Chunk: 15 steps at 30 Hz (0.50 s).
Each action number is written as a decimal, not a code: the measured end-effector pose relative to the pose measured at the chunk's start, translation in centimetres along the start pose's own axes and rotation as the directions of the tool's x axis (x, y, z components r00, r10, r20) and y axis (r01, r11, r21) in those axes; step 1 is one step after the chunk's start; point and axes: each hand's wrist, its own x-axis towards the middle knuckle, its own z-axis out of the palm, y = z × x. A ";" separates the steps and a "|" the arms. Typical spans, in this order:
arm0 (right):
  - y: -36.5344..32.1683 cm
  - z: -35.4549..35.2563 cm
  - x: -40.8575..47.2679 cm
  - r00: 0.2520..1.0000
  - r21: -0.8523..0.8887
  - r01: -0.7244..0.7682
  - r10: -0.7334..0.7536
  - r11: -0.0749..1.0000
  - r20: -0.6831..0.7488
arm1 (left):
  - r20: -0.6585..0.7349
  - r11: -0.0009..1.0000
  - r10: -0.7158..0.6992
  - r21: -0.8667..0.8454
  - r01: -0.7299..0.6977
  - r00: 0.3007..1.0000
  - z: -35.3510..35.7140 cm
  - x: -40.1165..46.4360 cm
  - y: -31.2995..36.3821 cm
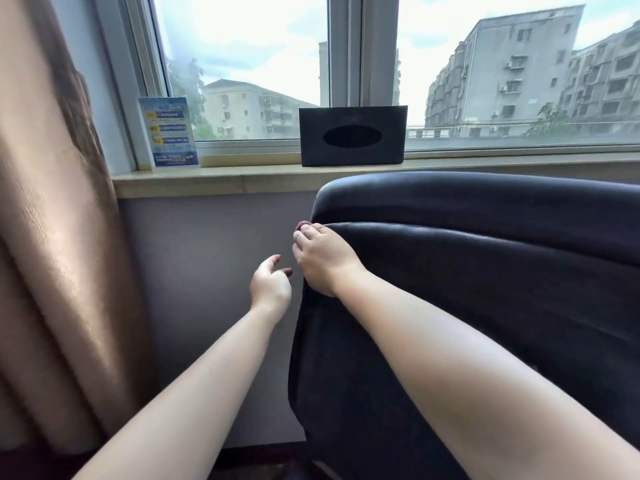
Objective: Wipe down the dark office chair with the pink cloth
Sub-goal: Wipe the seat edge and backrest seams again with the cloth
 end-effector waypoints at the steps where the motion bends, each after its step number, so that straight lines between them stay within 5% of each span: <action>1: 0.4 -0.5 -0.6 1.000 0.022 0.002 -0.002 1.000 -0.017 | -0.007 1.000 0.009 0.017 -0.009 1.000 -0.1 0.0 0.3; 7: 4.6 -1.1 -6.2 0.965 0.150 -0.113 0.145 0.982 -0.219 | 0.065 0.990 0.107 0.087 -0.112 0.992 2.2 -2.0 2.7; 15: 8.3 -4.4 -15.6 0.920 0.279 -0.251 0.318 0.927 -0.228 | 0.269 0.961 0.175 0.164 -0.224 0.947 6.2 -9.7 4.8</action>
